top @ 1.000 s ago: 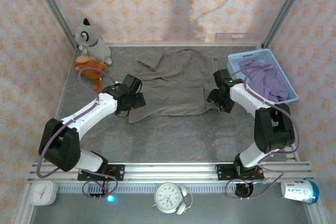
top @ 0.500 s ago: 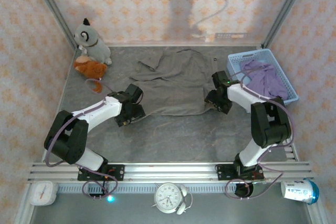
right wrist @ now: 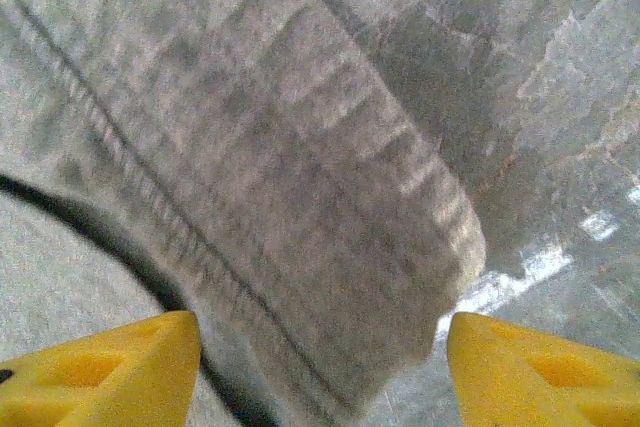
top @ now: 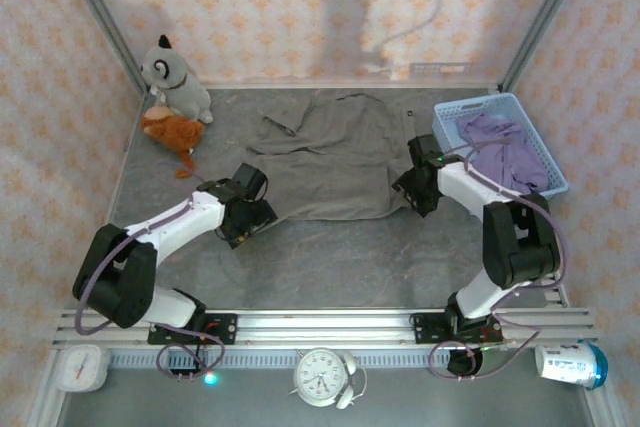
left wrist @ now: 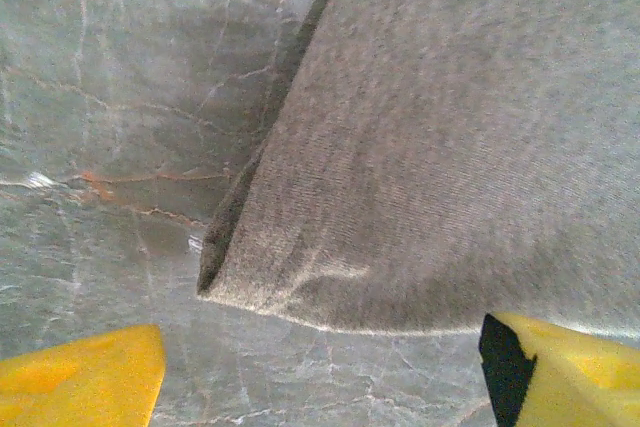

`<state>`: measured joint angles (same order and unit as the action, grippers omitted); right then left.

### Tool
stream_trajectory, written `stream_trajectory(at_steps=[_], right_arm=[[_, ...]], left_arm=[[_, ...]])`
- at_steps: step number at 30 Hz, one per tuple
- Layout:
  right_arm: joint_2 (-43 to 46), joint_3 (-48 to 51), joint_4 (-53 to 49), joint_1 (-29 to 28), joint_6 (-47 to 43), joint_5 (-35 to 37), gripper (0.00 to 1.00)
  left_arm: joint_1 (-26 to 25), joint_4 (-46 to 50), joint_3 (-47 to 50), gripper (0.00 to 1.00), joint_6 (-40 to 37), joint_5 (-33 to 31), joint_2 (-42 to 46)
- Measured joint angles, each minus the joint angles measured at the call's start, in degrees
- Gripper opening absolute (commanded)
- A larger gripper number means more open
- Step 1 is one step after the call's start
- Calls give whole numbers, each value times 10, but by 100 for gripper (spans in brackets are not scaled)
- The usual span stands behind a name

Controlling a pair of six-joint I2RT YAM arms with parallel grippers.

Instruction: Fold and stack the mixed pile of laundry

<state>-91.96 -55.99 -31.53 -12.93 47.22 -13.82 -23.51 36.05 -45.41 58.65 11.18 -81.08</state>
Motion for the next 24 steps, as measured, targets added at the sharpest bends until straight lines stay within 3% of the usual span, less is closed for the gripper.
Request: stream_trajectory(at_steps=[3,6,9,14,18,24], right_arm=[[-7,6,21,11,24,-2,56],[-22,8,42,20,32,-6,30],[-47,8,52,23,24,-8,0],[-58,-5,54,22,-10,-12,0],[-97,-92,8,23,-54,-12,0],[-177,-438,-89,22,-148,-11,0]], left_arm=[[0,-20,18,71,33,4,-15],[0,-40,28,61,62,2,-33],[4,-31,28,43,81,-3,-38],[14,-7,2,0,90,-11,-66],[53,-42,-83,0,79,-4,-137],[120,-24,-380,0,12,3,-223]])
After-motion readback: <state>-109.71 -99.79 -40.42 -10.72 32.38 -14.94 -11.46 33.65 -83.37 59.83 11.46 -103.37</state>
